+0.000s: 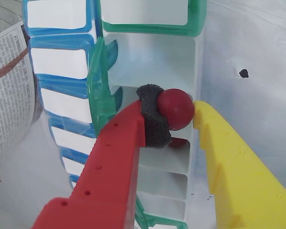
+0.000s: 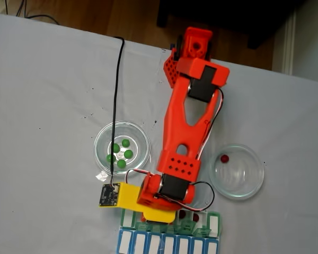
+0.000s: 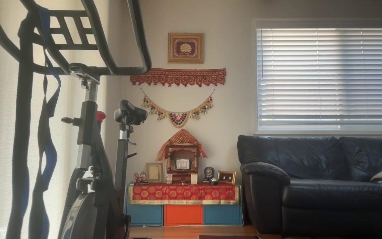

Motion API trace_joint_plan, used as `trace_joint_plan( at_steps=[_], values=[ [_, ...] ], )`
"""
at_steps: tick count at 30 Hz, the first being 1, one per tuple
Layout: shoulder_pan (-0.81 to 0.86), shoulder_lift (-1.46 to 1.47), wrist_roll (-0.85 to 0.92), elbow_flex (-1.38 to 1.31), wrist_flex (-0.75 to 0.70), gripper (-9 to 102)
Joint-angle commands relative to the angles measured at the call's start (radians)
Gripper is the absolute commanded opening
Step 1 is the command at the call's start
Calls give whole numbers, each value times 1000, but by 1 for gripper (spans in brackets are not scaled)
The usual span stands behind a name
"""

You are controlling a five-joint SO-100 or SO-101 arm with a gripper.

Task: Sort medicines into box.

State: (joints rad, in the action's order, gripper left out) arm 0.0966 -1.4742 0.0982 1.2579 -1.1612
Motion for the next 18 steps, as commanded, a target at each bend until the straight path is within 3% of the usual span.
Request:
trace_joint_plan(
  at_steps=[1, 9, 18],
  values=[
    [-31, -75, -8, -67, 5, 1],
    [-41, -149, -28, 75, 155, 1],
    [-67, -152, -44, 123, 189, 1]
  ],
)
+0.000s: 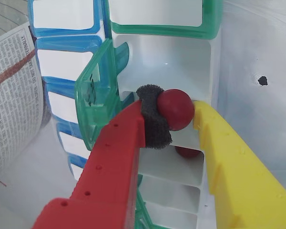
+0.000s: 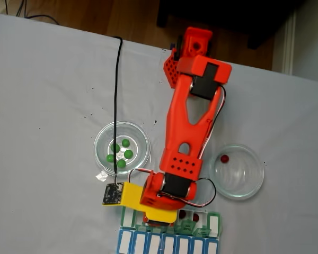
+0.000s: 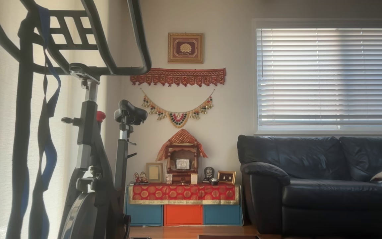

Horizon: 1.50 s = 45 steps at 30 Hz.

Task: Sort medicines into box.

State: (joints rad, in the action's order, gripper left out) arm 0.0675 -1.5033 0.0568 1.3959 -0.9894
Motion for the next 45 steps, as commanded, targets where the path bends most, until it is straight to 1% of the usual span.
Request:
trace_joint_plan(
  at_steps=[1, 10, 17, 27, 39, 45],
  values=[
    [-44, -127, -6, -8, 18, 1],
    [-60, -196, -26, 20, -11, 1],
    [-80, -195, -21, 25, -34, 1],
    [-89, -169, 5, 32, -25, 1],
    [-126, -141, -43, 81, 32, 1],
    [-126, -144, -46, 83, 35, 1]
  ],
)
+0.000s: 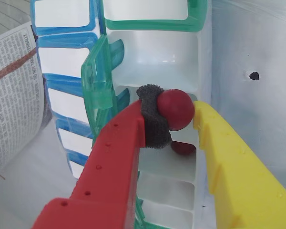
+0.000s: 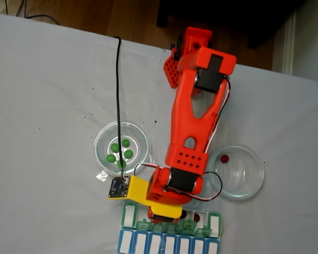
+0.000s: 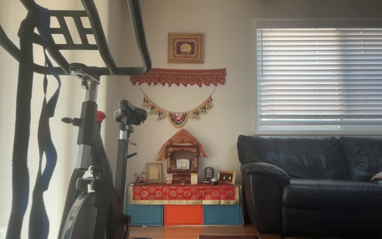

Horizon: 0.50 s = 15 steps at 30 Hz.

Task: Sort medicines into box.

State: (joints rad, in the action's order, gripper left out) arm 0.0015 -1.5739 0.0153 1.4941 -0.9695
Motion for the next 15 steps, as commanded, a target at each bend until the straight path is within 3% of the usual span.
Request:
trace_joint_plan(
  at_steps=[1, 15],
  values=[
    [-60, -74, -5, -14, 15, 1],
    [-77, -51, -5, -5, 28, 1]
  ],
)
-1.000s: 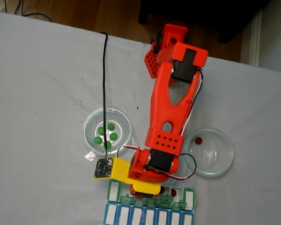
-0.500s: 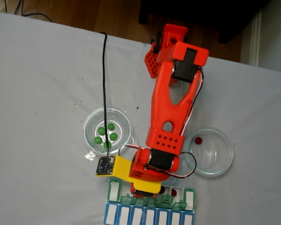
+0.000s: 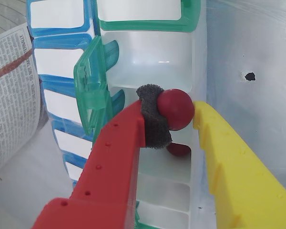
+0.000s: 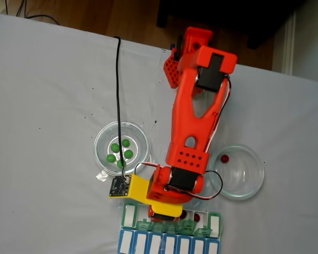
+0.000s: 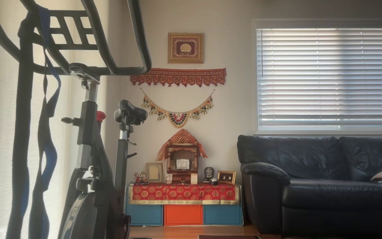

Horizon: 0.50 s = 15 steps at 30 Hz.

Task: Sort medicines into box.

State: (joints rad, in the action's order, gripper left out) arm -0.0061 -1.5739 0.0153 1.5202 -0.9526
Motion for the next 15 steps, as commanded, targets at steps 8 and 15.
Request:
trace_joint_plan(
  at_steps=[8, 15],
  values=[
    [-31, -60, -9, -89, -51, 1],
    [-11, -84, -9, -101, -100, 1]
  ],
)
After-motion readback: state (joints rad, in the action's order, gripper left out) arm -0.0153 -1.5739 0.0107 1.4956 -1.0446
